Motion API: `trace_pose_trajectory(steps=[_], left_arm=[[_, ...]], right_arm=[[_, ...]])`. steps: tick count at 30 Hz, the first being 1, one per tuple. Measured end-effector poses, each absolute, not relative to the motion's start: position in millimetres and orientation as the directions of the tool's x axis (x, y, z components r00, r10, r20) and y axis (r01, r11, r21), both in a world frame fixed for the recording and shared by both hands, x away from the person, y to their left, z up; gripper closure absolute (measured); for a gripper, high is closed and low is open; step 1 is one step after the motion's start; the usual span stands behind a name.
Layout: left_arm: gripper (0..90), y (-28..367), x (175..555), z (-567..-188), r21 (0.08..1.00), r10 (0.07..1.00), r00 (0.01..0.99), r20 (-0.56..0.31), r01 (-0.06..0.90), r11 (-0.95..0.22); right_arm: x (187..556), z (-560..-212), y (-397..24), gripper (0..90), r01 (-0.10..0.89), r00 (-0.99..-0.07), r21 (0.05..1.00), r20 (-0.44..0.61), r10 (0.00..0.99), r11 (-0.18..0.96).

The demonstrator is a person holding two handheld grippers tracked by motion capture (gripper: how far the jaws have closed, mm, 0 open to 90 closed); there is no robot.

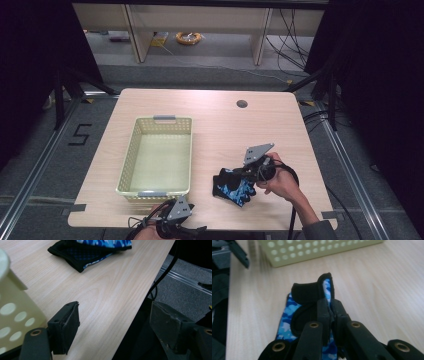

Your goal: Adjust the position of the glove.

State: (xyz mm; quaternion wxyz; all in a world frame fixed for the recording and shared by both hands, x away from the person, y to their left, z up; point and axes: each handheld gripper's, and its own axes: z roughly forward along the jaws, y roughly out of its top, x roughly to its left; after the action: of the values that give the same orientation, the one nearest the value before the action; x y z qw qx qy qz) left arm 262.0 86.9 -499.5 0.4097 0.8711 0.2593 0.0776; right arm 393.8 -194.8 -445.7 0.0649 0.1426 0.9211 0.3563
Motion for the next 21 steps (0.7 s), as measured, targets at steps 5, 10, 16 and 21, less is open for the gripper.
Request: trace_pose_trajectory(steps=[5,10,16,21], left_arm=[[23.3,81,261,-498,0.759,0.516,0.852,-0.081,0.389,-0.523],[23.3,77,262,-497,0.769,0.513,0.855,-0.081,0.381,-0.513],[23.3,74,262,-496,0.764,0.496,0.866,-0.06,0.36,-0.536],[23.3,70,261,-498,0.755,0.499,0.864,-0.067,0.371,-0.54]], right_arm=[[397,-451,-184,87.5,0.181,-0.968,0.625,-0.023,0.25,0.759],[406,-453,-174,87.5,0.138,-0.983,0.592,-0.019,0.184,0.794],[419,-458,-164,84.0,0.123,-0.989,0.554,-0.002,0.149,0.823],[422,-467,-161,76.8,0.118,-0.985,0.542,-0.042,0.167,0.832]])
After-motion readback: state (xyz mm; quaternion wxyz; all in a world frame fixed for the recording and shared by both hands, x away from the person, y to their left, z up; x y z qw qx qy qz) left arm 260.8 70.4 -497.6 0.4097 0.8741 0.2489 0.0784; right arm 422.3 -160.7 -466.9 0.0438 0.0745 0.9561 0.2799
